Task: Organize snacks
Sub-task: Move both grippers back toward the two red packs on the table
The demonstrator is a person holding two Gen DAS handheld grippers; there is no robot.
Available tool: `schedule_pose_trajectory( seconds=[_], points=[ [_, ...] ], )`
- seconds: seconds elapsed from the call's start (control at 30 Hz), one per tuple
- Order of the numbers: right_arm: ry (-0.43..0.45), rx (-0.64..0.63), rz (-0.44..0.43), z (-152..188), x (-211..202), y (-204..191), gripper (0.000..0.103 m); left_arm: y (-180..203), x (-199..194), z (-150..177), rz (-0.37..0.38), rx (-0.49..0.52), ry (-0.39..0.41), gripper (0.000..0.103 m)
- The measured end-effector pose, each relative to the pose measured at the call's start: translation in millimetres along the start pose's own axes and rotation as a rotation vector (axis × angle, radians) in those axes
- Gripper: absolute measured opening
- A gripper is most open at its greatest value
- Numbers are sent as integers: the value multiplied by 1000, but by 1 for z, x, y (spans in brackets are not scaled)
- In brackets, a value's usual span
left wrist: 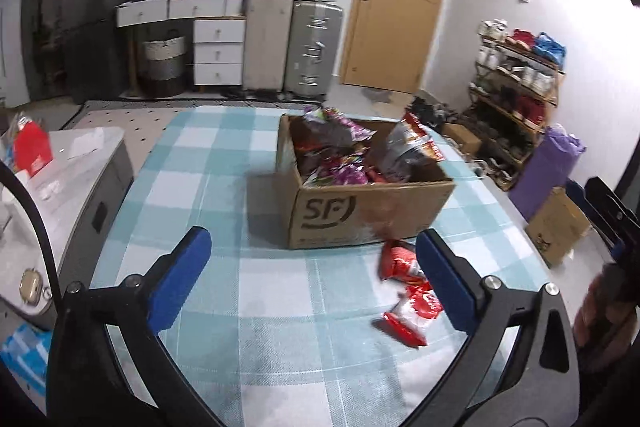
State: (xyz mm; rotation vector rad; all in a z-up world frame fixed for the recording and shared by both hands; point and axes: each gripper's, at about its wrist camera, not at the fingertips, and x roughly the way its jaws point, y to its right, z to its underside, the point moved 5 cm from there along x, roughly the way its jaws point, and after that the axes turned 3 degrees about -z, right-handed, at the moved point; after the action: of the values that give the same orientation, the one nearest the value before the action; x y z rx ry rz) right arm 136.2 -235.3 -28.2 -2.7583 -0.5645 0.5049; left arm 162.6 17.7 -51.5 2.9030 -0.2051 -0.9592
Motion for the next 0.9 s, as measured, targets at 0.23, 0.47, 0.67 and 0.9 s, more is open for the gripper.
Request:
schedule_pose_trajectory(
  seconds=[0.23,0.47,0.67,0.9],
  points=[
    [-51,69,-3,19,8,14,102,28,25,23,1,83,-91,102],
    [-99,106,48,33,17,35,103,60,54,46,31,137,-156,102],
    [-140,147,83,50,21,57,103,77,73,57,47,165,-182,102],
    [-187,169,119,72,26,74,103,94,100,79,106,204,-261,102]
  ],
)
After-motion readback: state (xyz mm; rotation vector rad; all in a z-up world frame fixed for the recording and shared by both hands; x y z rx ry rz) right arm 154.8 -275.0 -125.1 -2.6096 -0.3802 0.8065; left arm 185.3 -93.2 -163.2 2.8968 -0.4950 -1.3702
